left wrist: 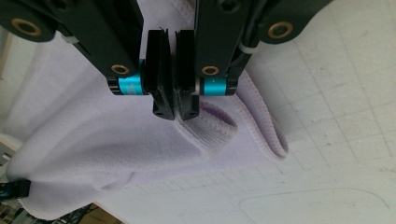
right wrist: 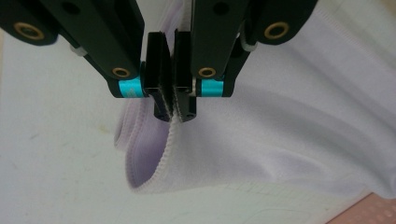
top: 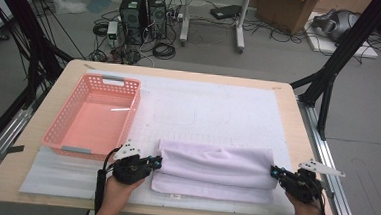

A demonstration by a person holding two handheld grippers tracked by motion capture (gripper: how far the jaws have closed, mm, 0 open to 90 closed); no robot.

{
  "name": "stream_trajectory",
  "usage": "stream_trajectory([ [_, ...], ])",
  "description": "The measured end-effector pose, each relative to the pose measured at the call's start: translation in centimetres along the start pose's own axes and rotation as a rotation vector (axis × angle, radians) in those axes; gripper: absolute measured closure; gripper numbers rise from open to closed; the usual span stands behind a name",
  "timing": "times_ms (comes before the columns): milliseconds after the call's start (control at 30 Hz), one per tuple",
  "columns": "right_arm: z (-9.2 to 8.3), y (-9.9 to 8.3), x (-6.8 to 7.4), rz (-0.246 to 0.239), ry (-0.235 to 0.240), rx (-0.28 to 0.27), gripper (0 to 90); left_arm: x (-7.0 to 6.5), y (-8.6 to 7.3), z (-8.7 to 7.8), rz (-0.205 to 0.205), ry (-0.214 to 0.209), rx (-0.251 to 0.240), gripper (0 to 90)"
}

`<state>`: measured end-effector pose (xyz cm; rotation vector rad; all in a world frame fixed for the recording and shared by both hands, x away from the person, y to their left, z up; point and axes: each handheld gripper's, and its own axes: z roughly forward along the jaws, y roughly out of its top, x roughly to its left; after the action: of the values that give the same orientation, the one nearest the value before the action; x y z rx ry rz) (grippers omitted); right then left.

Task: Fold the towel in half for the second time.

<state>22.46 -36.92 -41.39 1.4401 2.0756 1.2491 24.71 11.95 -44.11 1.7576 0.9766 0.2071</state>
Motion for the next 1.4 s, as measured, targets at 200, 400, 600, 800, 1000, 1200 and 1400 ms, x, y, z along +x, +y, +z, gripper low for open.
stream_trajectory([
  [200,-1.6,-1.6,1.0,-0.009,0.031,0.033,87.0,-0.5,-1.4,-1.5,-0.015,0.007,-0.006,77.8],
  [400,-2.4,-2.8,1.2,0.018,-0.010,0.071,58.4,-0.7,-1.7,-2.6,-0.044,0.011,-0.064,54.0],
  [600,-1.9,-1.7,1.9,0.022,-0.047,-0.027,56.3,-1.2,-1.5,-1.6,-0.017,-0.005,-0.040,55.5],
  [800,-1.6,-2.0,2.6,-0.027,-0.035,0.031,86.9,-2.1,-1.9,-1.3,0.058,-0.008,0.029,86.3],
  [1000,-4.0,-3.1,1.6,0.015,-0.017,0.045,77.3,-1.7,-2.3,-3.1,0.034,-0.022,0.000,82.8],
  [1200,-4.5,-2.4,0.9,0.044,-0.055,-0.072,54.7,-2.0,-0.7,-4.0,0.058,-0.012,-0.124,51.5],
  [1400,-2.6,-0.4,0.8,-0.002,-0.064,-0.090,65.4,-0.9,0.6,-2.9,0.039,0.003,-0.119,49.8],
])
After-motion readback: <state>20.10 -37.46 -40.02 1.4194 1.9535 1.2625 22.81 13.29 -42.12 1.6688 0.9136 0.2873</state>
